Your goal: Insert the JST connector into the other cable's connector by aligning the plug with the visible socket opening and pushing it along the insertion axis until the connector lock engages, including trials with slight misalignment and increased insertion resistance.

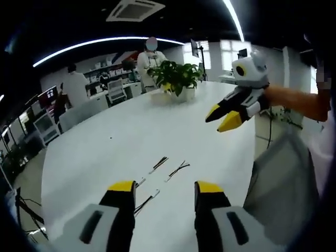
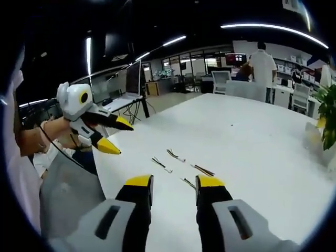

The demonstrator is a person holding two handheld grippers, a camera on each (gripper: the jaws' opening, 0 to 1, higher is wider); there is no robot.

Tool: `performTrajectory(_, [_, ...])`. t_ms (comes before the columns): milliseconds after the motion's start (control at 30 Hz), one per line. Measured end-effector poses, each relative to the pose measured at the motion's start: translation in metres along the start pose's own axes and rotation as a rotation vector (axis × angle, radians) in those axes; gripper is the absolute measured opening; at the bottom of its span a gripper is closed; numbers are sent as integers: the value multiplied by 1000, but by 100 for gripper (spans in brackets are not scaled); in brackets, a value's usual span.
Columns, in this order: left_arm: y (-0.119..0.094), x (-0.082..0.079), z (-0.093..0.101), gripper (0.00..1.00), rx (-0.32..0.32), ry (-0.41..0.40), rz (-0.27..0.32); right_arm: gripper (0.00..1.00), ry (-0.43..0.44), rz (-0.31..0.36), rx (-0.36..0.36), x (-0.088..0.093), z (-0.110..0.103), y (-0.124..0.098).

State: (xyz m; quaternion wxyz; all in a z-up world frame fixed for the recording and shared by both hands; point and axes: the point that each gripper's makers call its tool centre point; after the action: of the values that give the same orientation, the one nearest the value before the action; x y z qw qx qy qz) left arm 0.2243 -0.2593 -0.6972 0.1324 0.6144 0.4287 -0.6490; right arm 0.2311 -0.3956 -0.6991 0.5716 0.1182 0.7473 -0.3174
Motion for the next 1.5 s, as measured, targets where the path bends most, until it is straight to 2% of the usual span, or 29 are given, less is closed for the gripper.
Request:
performTrajectory(267, [0,6,-3,55,7,-11,-19,39,-38,-25,-14,3,0,8])
performTrajectory(433, [1,9,-4,56,14,-60,-4,41,-57,-36,-28,4,0,13])
performTrajectory(767, [10,13,-20,56,4,-64,-1,40,-82,-51,-50,4,6,24])
performTrajectory(1133, [24,20,-37,54,-2,-56,-10,38,-108,-59,-60,-1,22,42])
performTrajectory(1300, [30,26,-46,50,-8,-53,-22,36,-114,-71,-66,0,33,54])
performTrajectory(1500, [39,30,-53,47,-9,-56,-22,34,-112,-87,-88,6,31,64])
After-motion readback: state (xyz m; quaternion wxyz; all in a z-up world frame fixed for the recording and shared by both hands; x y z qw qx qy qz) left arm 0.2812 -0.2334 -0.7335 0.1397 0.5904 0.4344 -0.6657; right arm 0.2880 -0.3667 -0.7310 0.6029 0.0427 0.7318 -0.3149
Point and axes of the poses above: the point that each gripper's makers call its tool centre point, and the gripper's own axes: y roughly forward along the fingers, z roughly to its right, x roughly out of its underside, and after that the axes turned 7 degrees about z, right-handed
